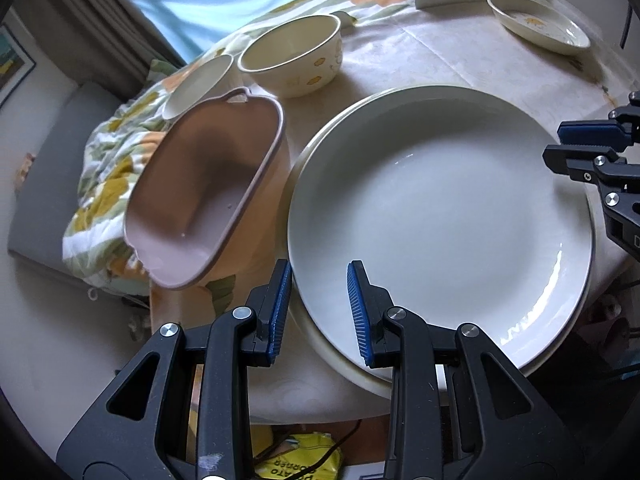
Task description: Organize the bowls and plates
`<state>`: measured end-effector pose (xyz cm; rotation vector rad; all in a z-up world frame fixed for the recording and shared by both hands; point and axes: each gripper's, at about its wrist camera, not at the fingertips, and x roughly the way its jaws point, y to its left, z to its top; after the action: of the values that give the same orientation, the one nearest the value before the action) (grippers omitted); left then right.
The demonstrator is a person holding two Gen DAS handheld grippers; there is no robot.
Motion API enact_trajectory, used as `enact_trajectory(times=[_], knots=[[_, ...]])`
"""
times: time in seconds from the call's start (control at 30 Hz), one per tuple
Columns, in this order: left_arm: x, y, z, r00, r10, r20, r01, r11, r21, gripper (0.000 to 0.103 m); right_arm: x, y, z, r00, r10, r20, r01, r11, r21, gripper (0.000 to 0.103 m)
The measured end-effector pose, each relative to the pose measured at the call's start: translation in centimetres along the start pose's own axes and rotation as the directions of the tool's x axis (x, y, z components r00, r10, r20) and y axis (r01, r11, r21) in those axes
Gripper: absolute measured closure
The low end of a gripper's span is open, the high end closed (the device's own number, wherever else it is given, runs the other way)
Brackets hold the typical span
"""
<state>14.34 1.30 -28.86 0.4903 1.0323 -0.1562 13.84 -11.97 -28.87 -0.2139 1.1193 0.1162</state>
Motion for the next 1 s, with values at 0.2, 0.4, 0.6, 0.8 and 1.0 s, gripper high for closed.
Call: enact_trajectory(times=[0.2, 0.4, 0.6, 0.8, 1.0], knots=[[0.0, -0.1, -0.1, 1.0, -0.008, -0.002, 0.008, 1.0, -0.008, 0.077, -0.2, 0.4, -0.1, 1.0, 0.008, 0.008, -0.008, 1.0, -0.001, 0.086], [0.1, -0.4, 0.0, 1.0, 0.015, -0.008, -0.015, 1.0, -0.001, 0.077, -0.3, -0.1, -0.2, 0.999, 0.031, 0.012, -0.031, 0.999, 0.034, 0.086], [0.3, -1.0, 0.2, 1.0, 0.016, -0.021, -0.016, 1.0, 0.009, 0.058, -0.4, -0.5, -0.4, 0.998, 0.058, 0.018, -0.059, 0.996, 0.063, 0.086], [-0.7, -1.6, 0.6, 1.0, 0.021, 0.003, -0.021, 0.999, -0.024, 0.02, -1.3, -2.8, -1.4, 0.994, 0.106, 0.024, -0.108, 0.984, 0.139, 0.081], [-4.3, -2.1, 1.3, 1.0, -0.004, 0.015, 0.005, 0.997, -0.073, 0.02, -4.4, -7.6, -3.4, 0.992, 0.101, 0.074, -0.116, 0.965, 0.235, 0.08]])
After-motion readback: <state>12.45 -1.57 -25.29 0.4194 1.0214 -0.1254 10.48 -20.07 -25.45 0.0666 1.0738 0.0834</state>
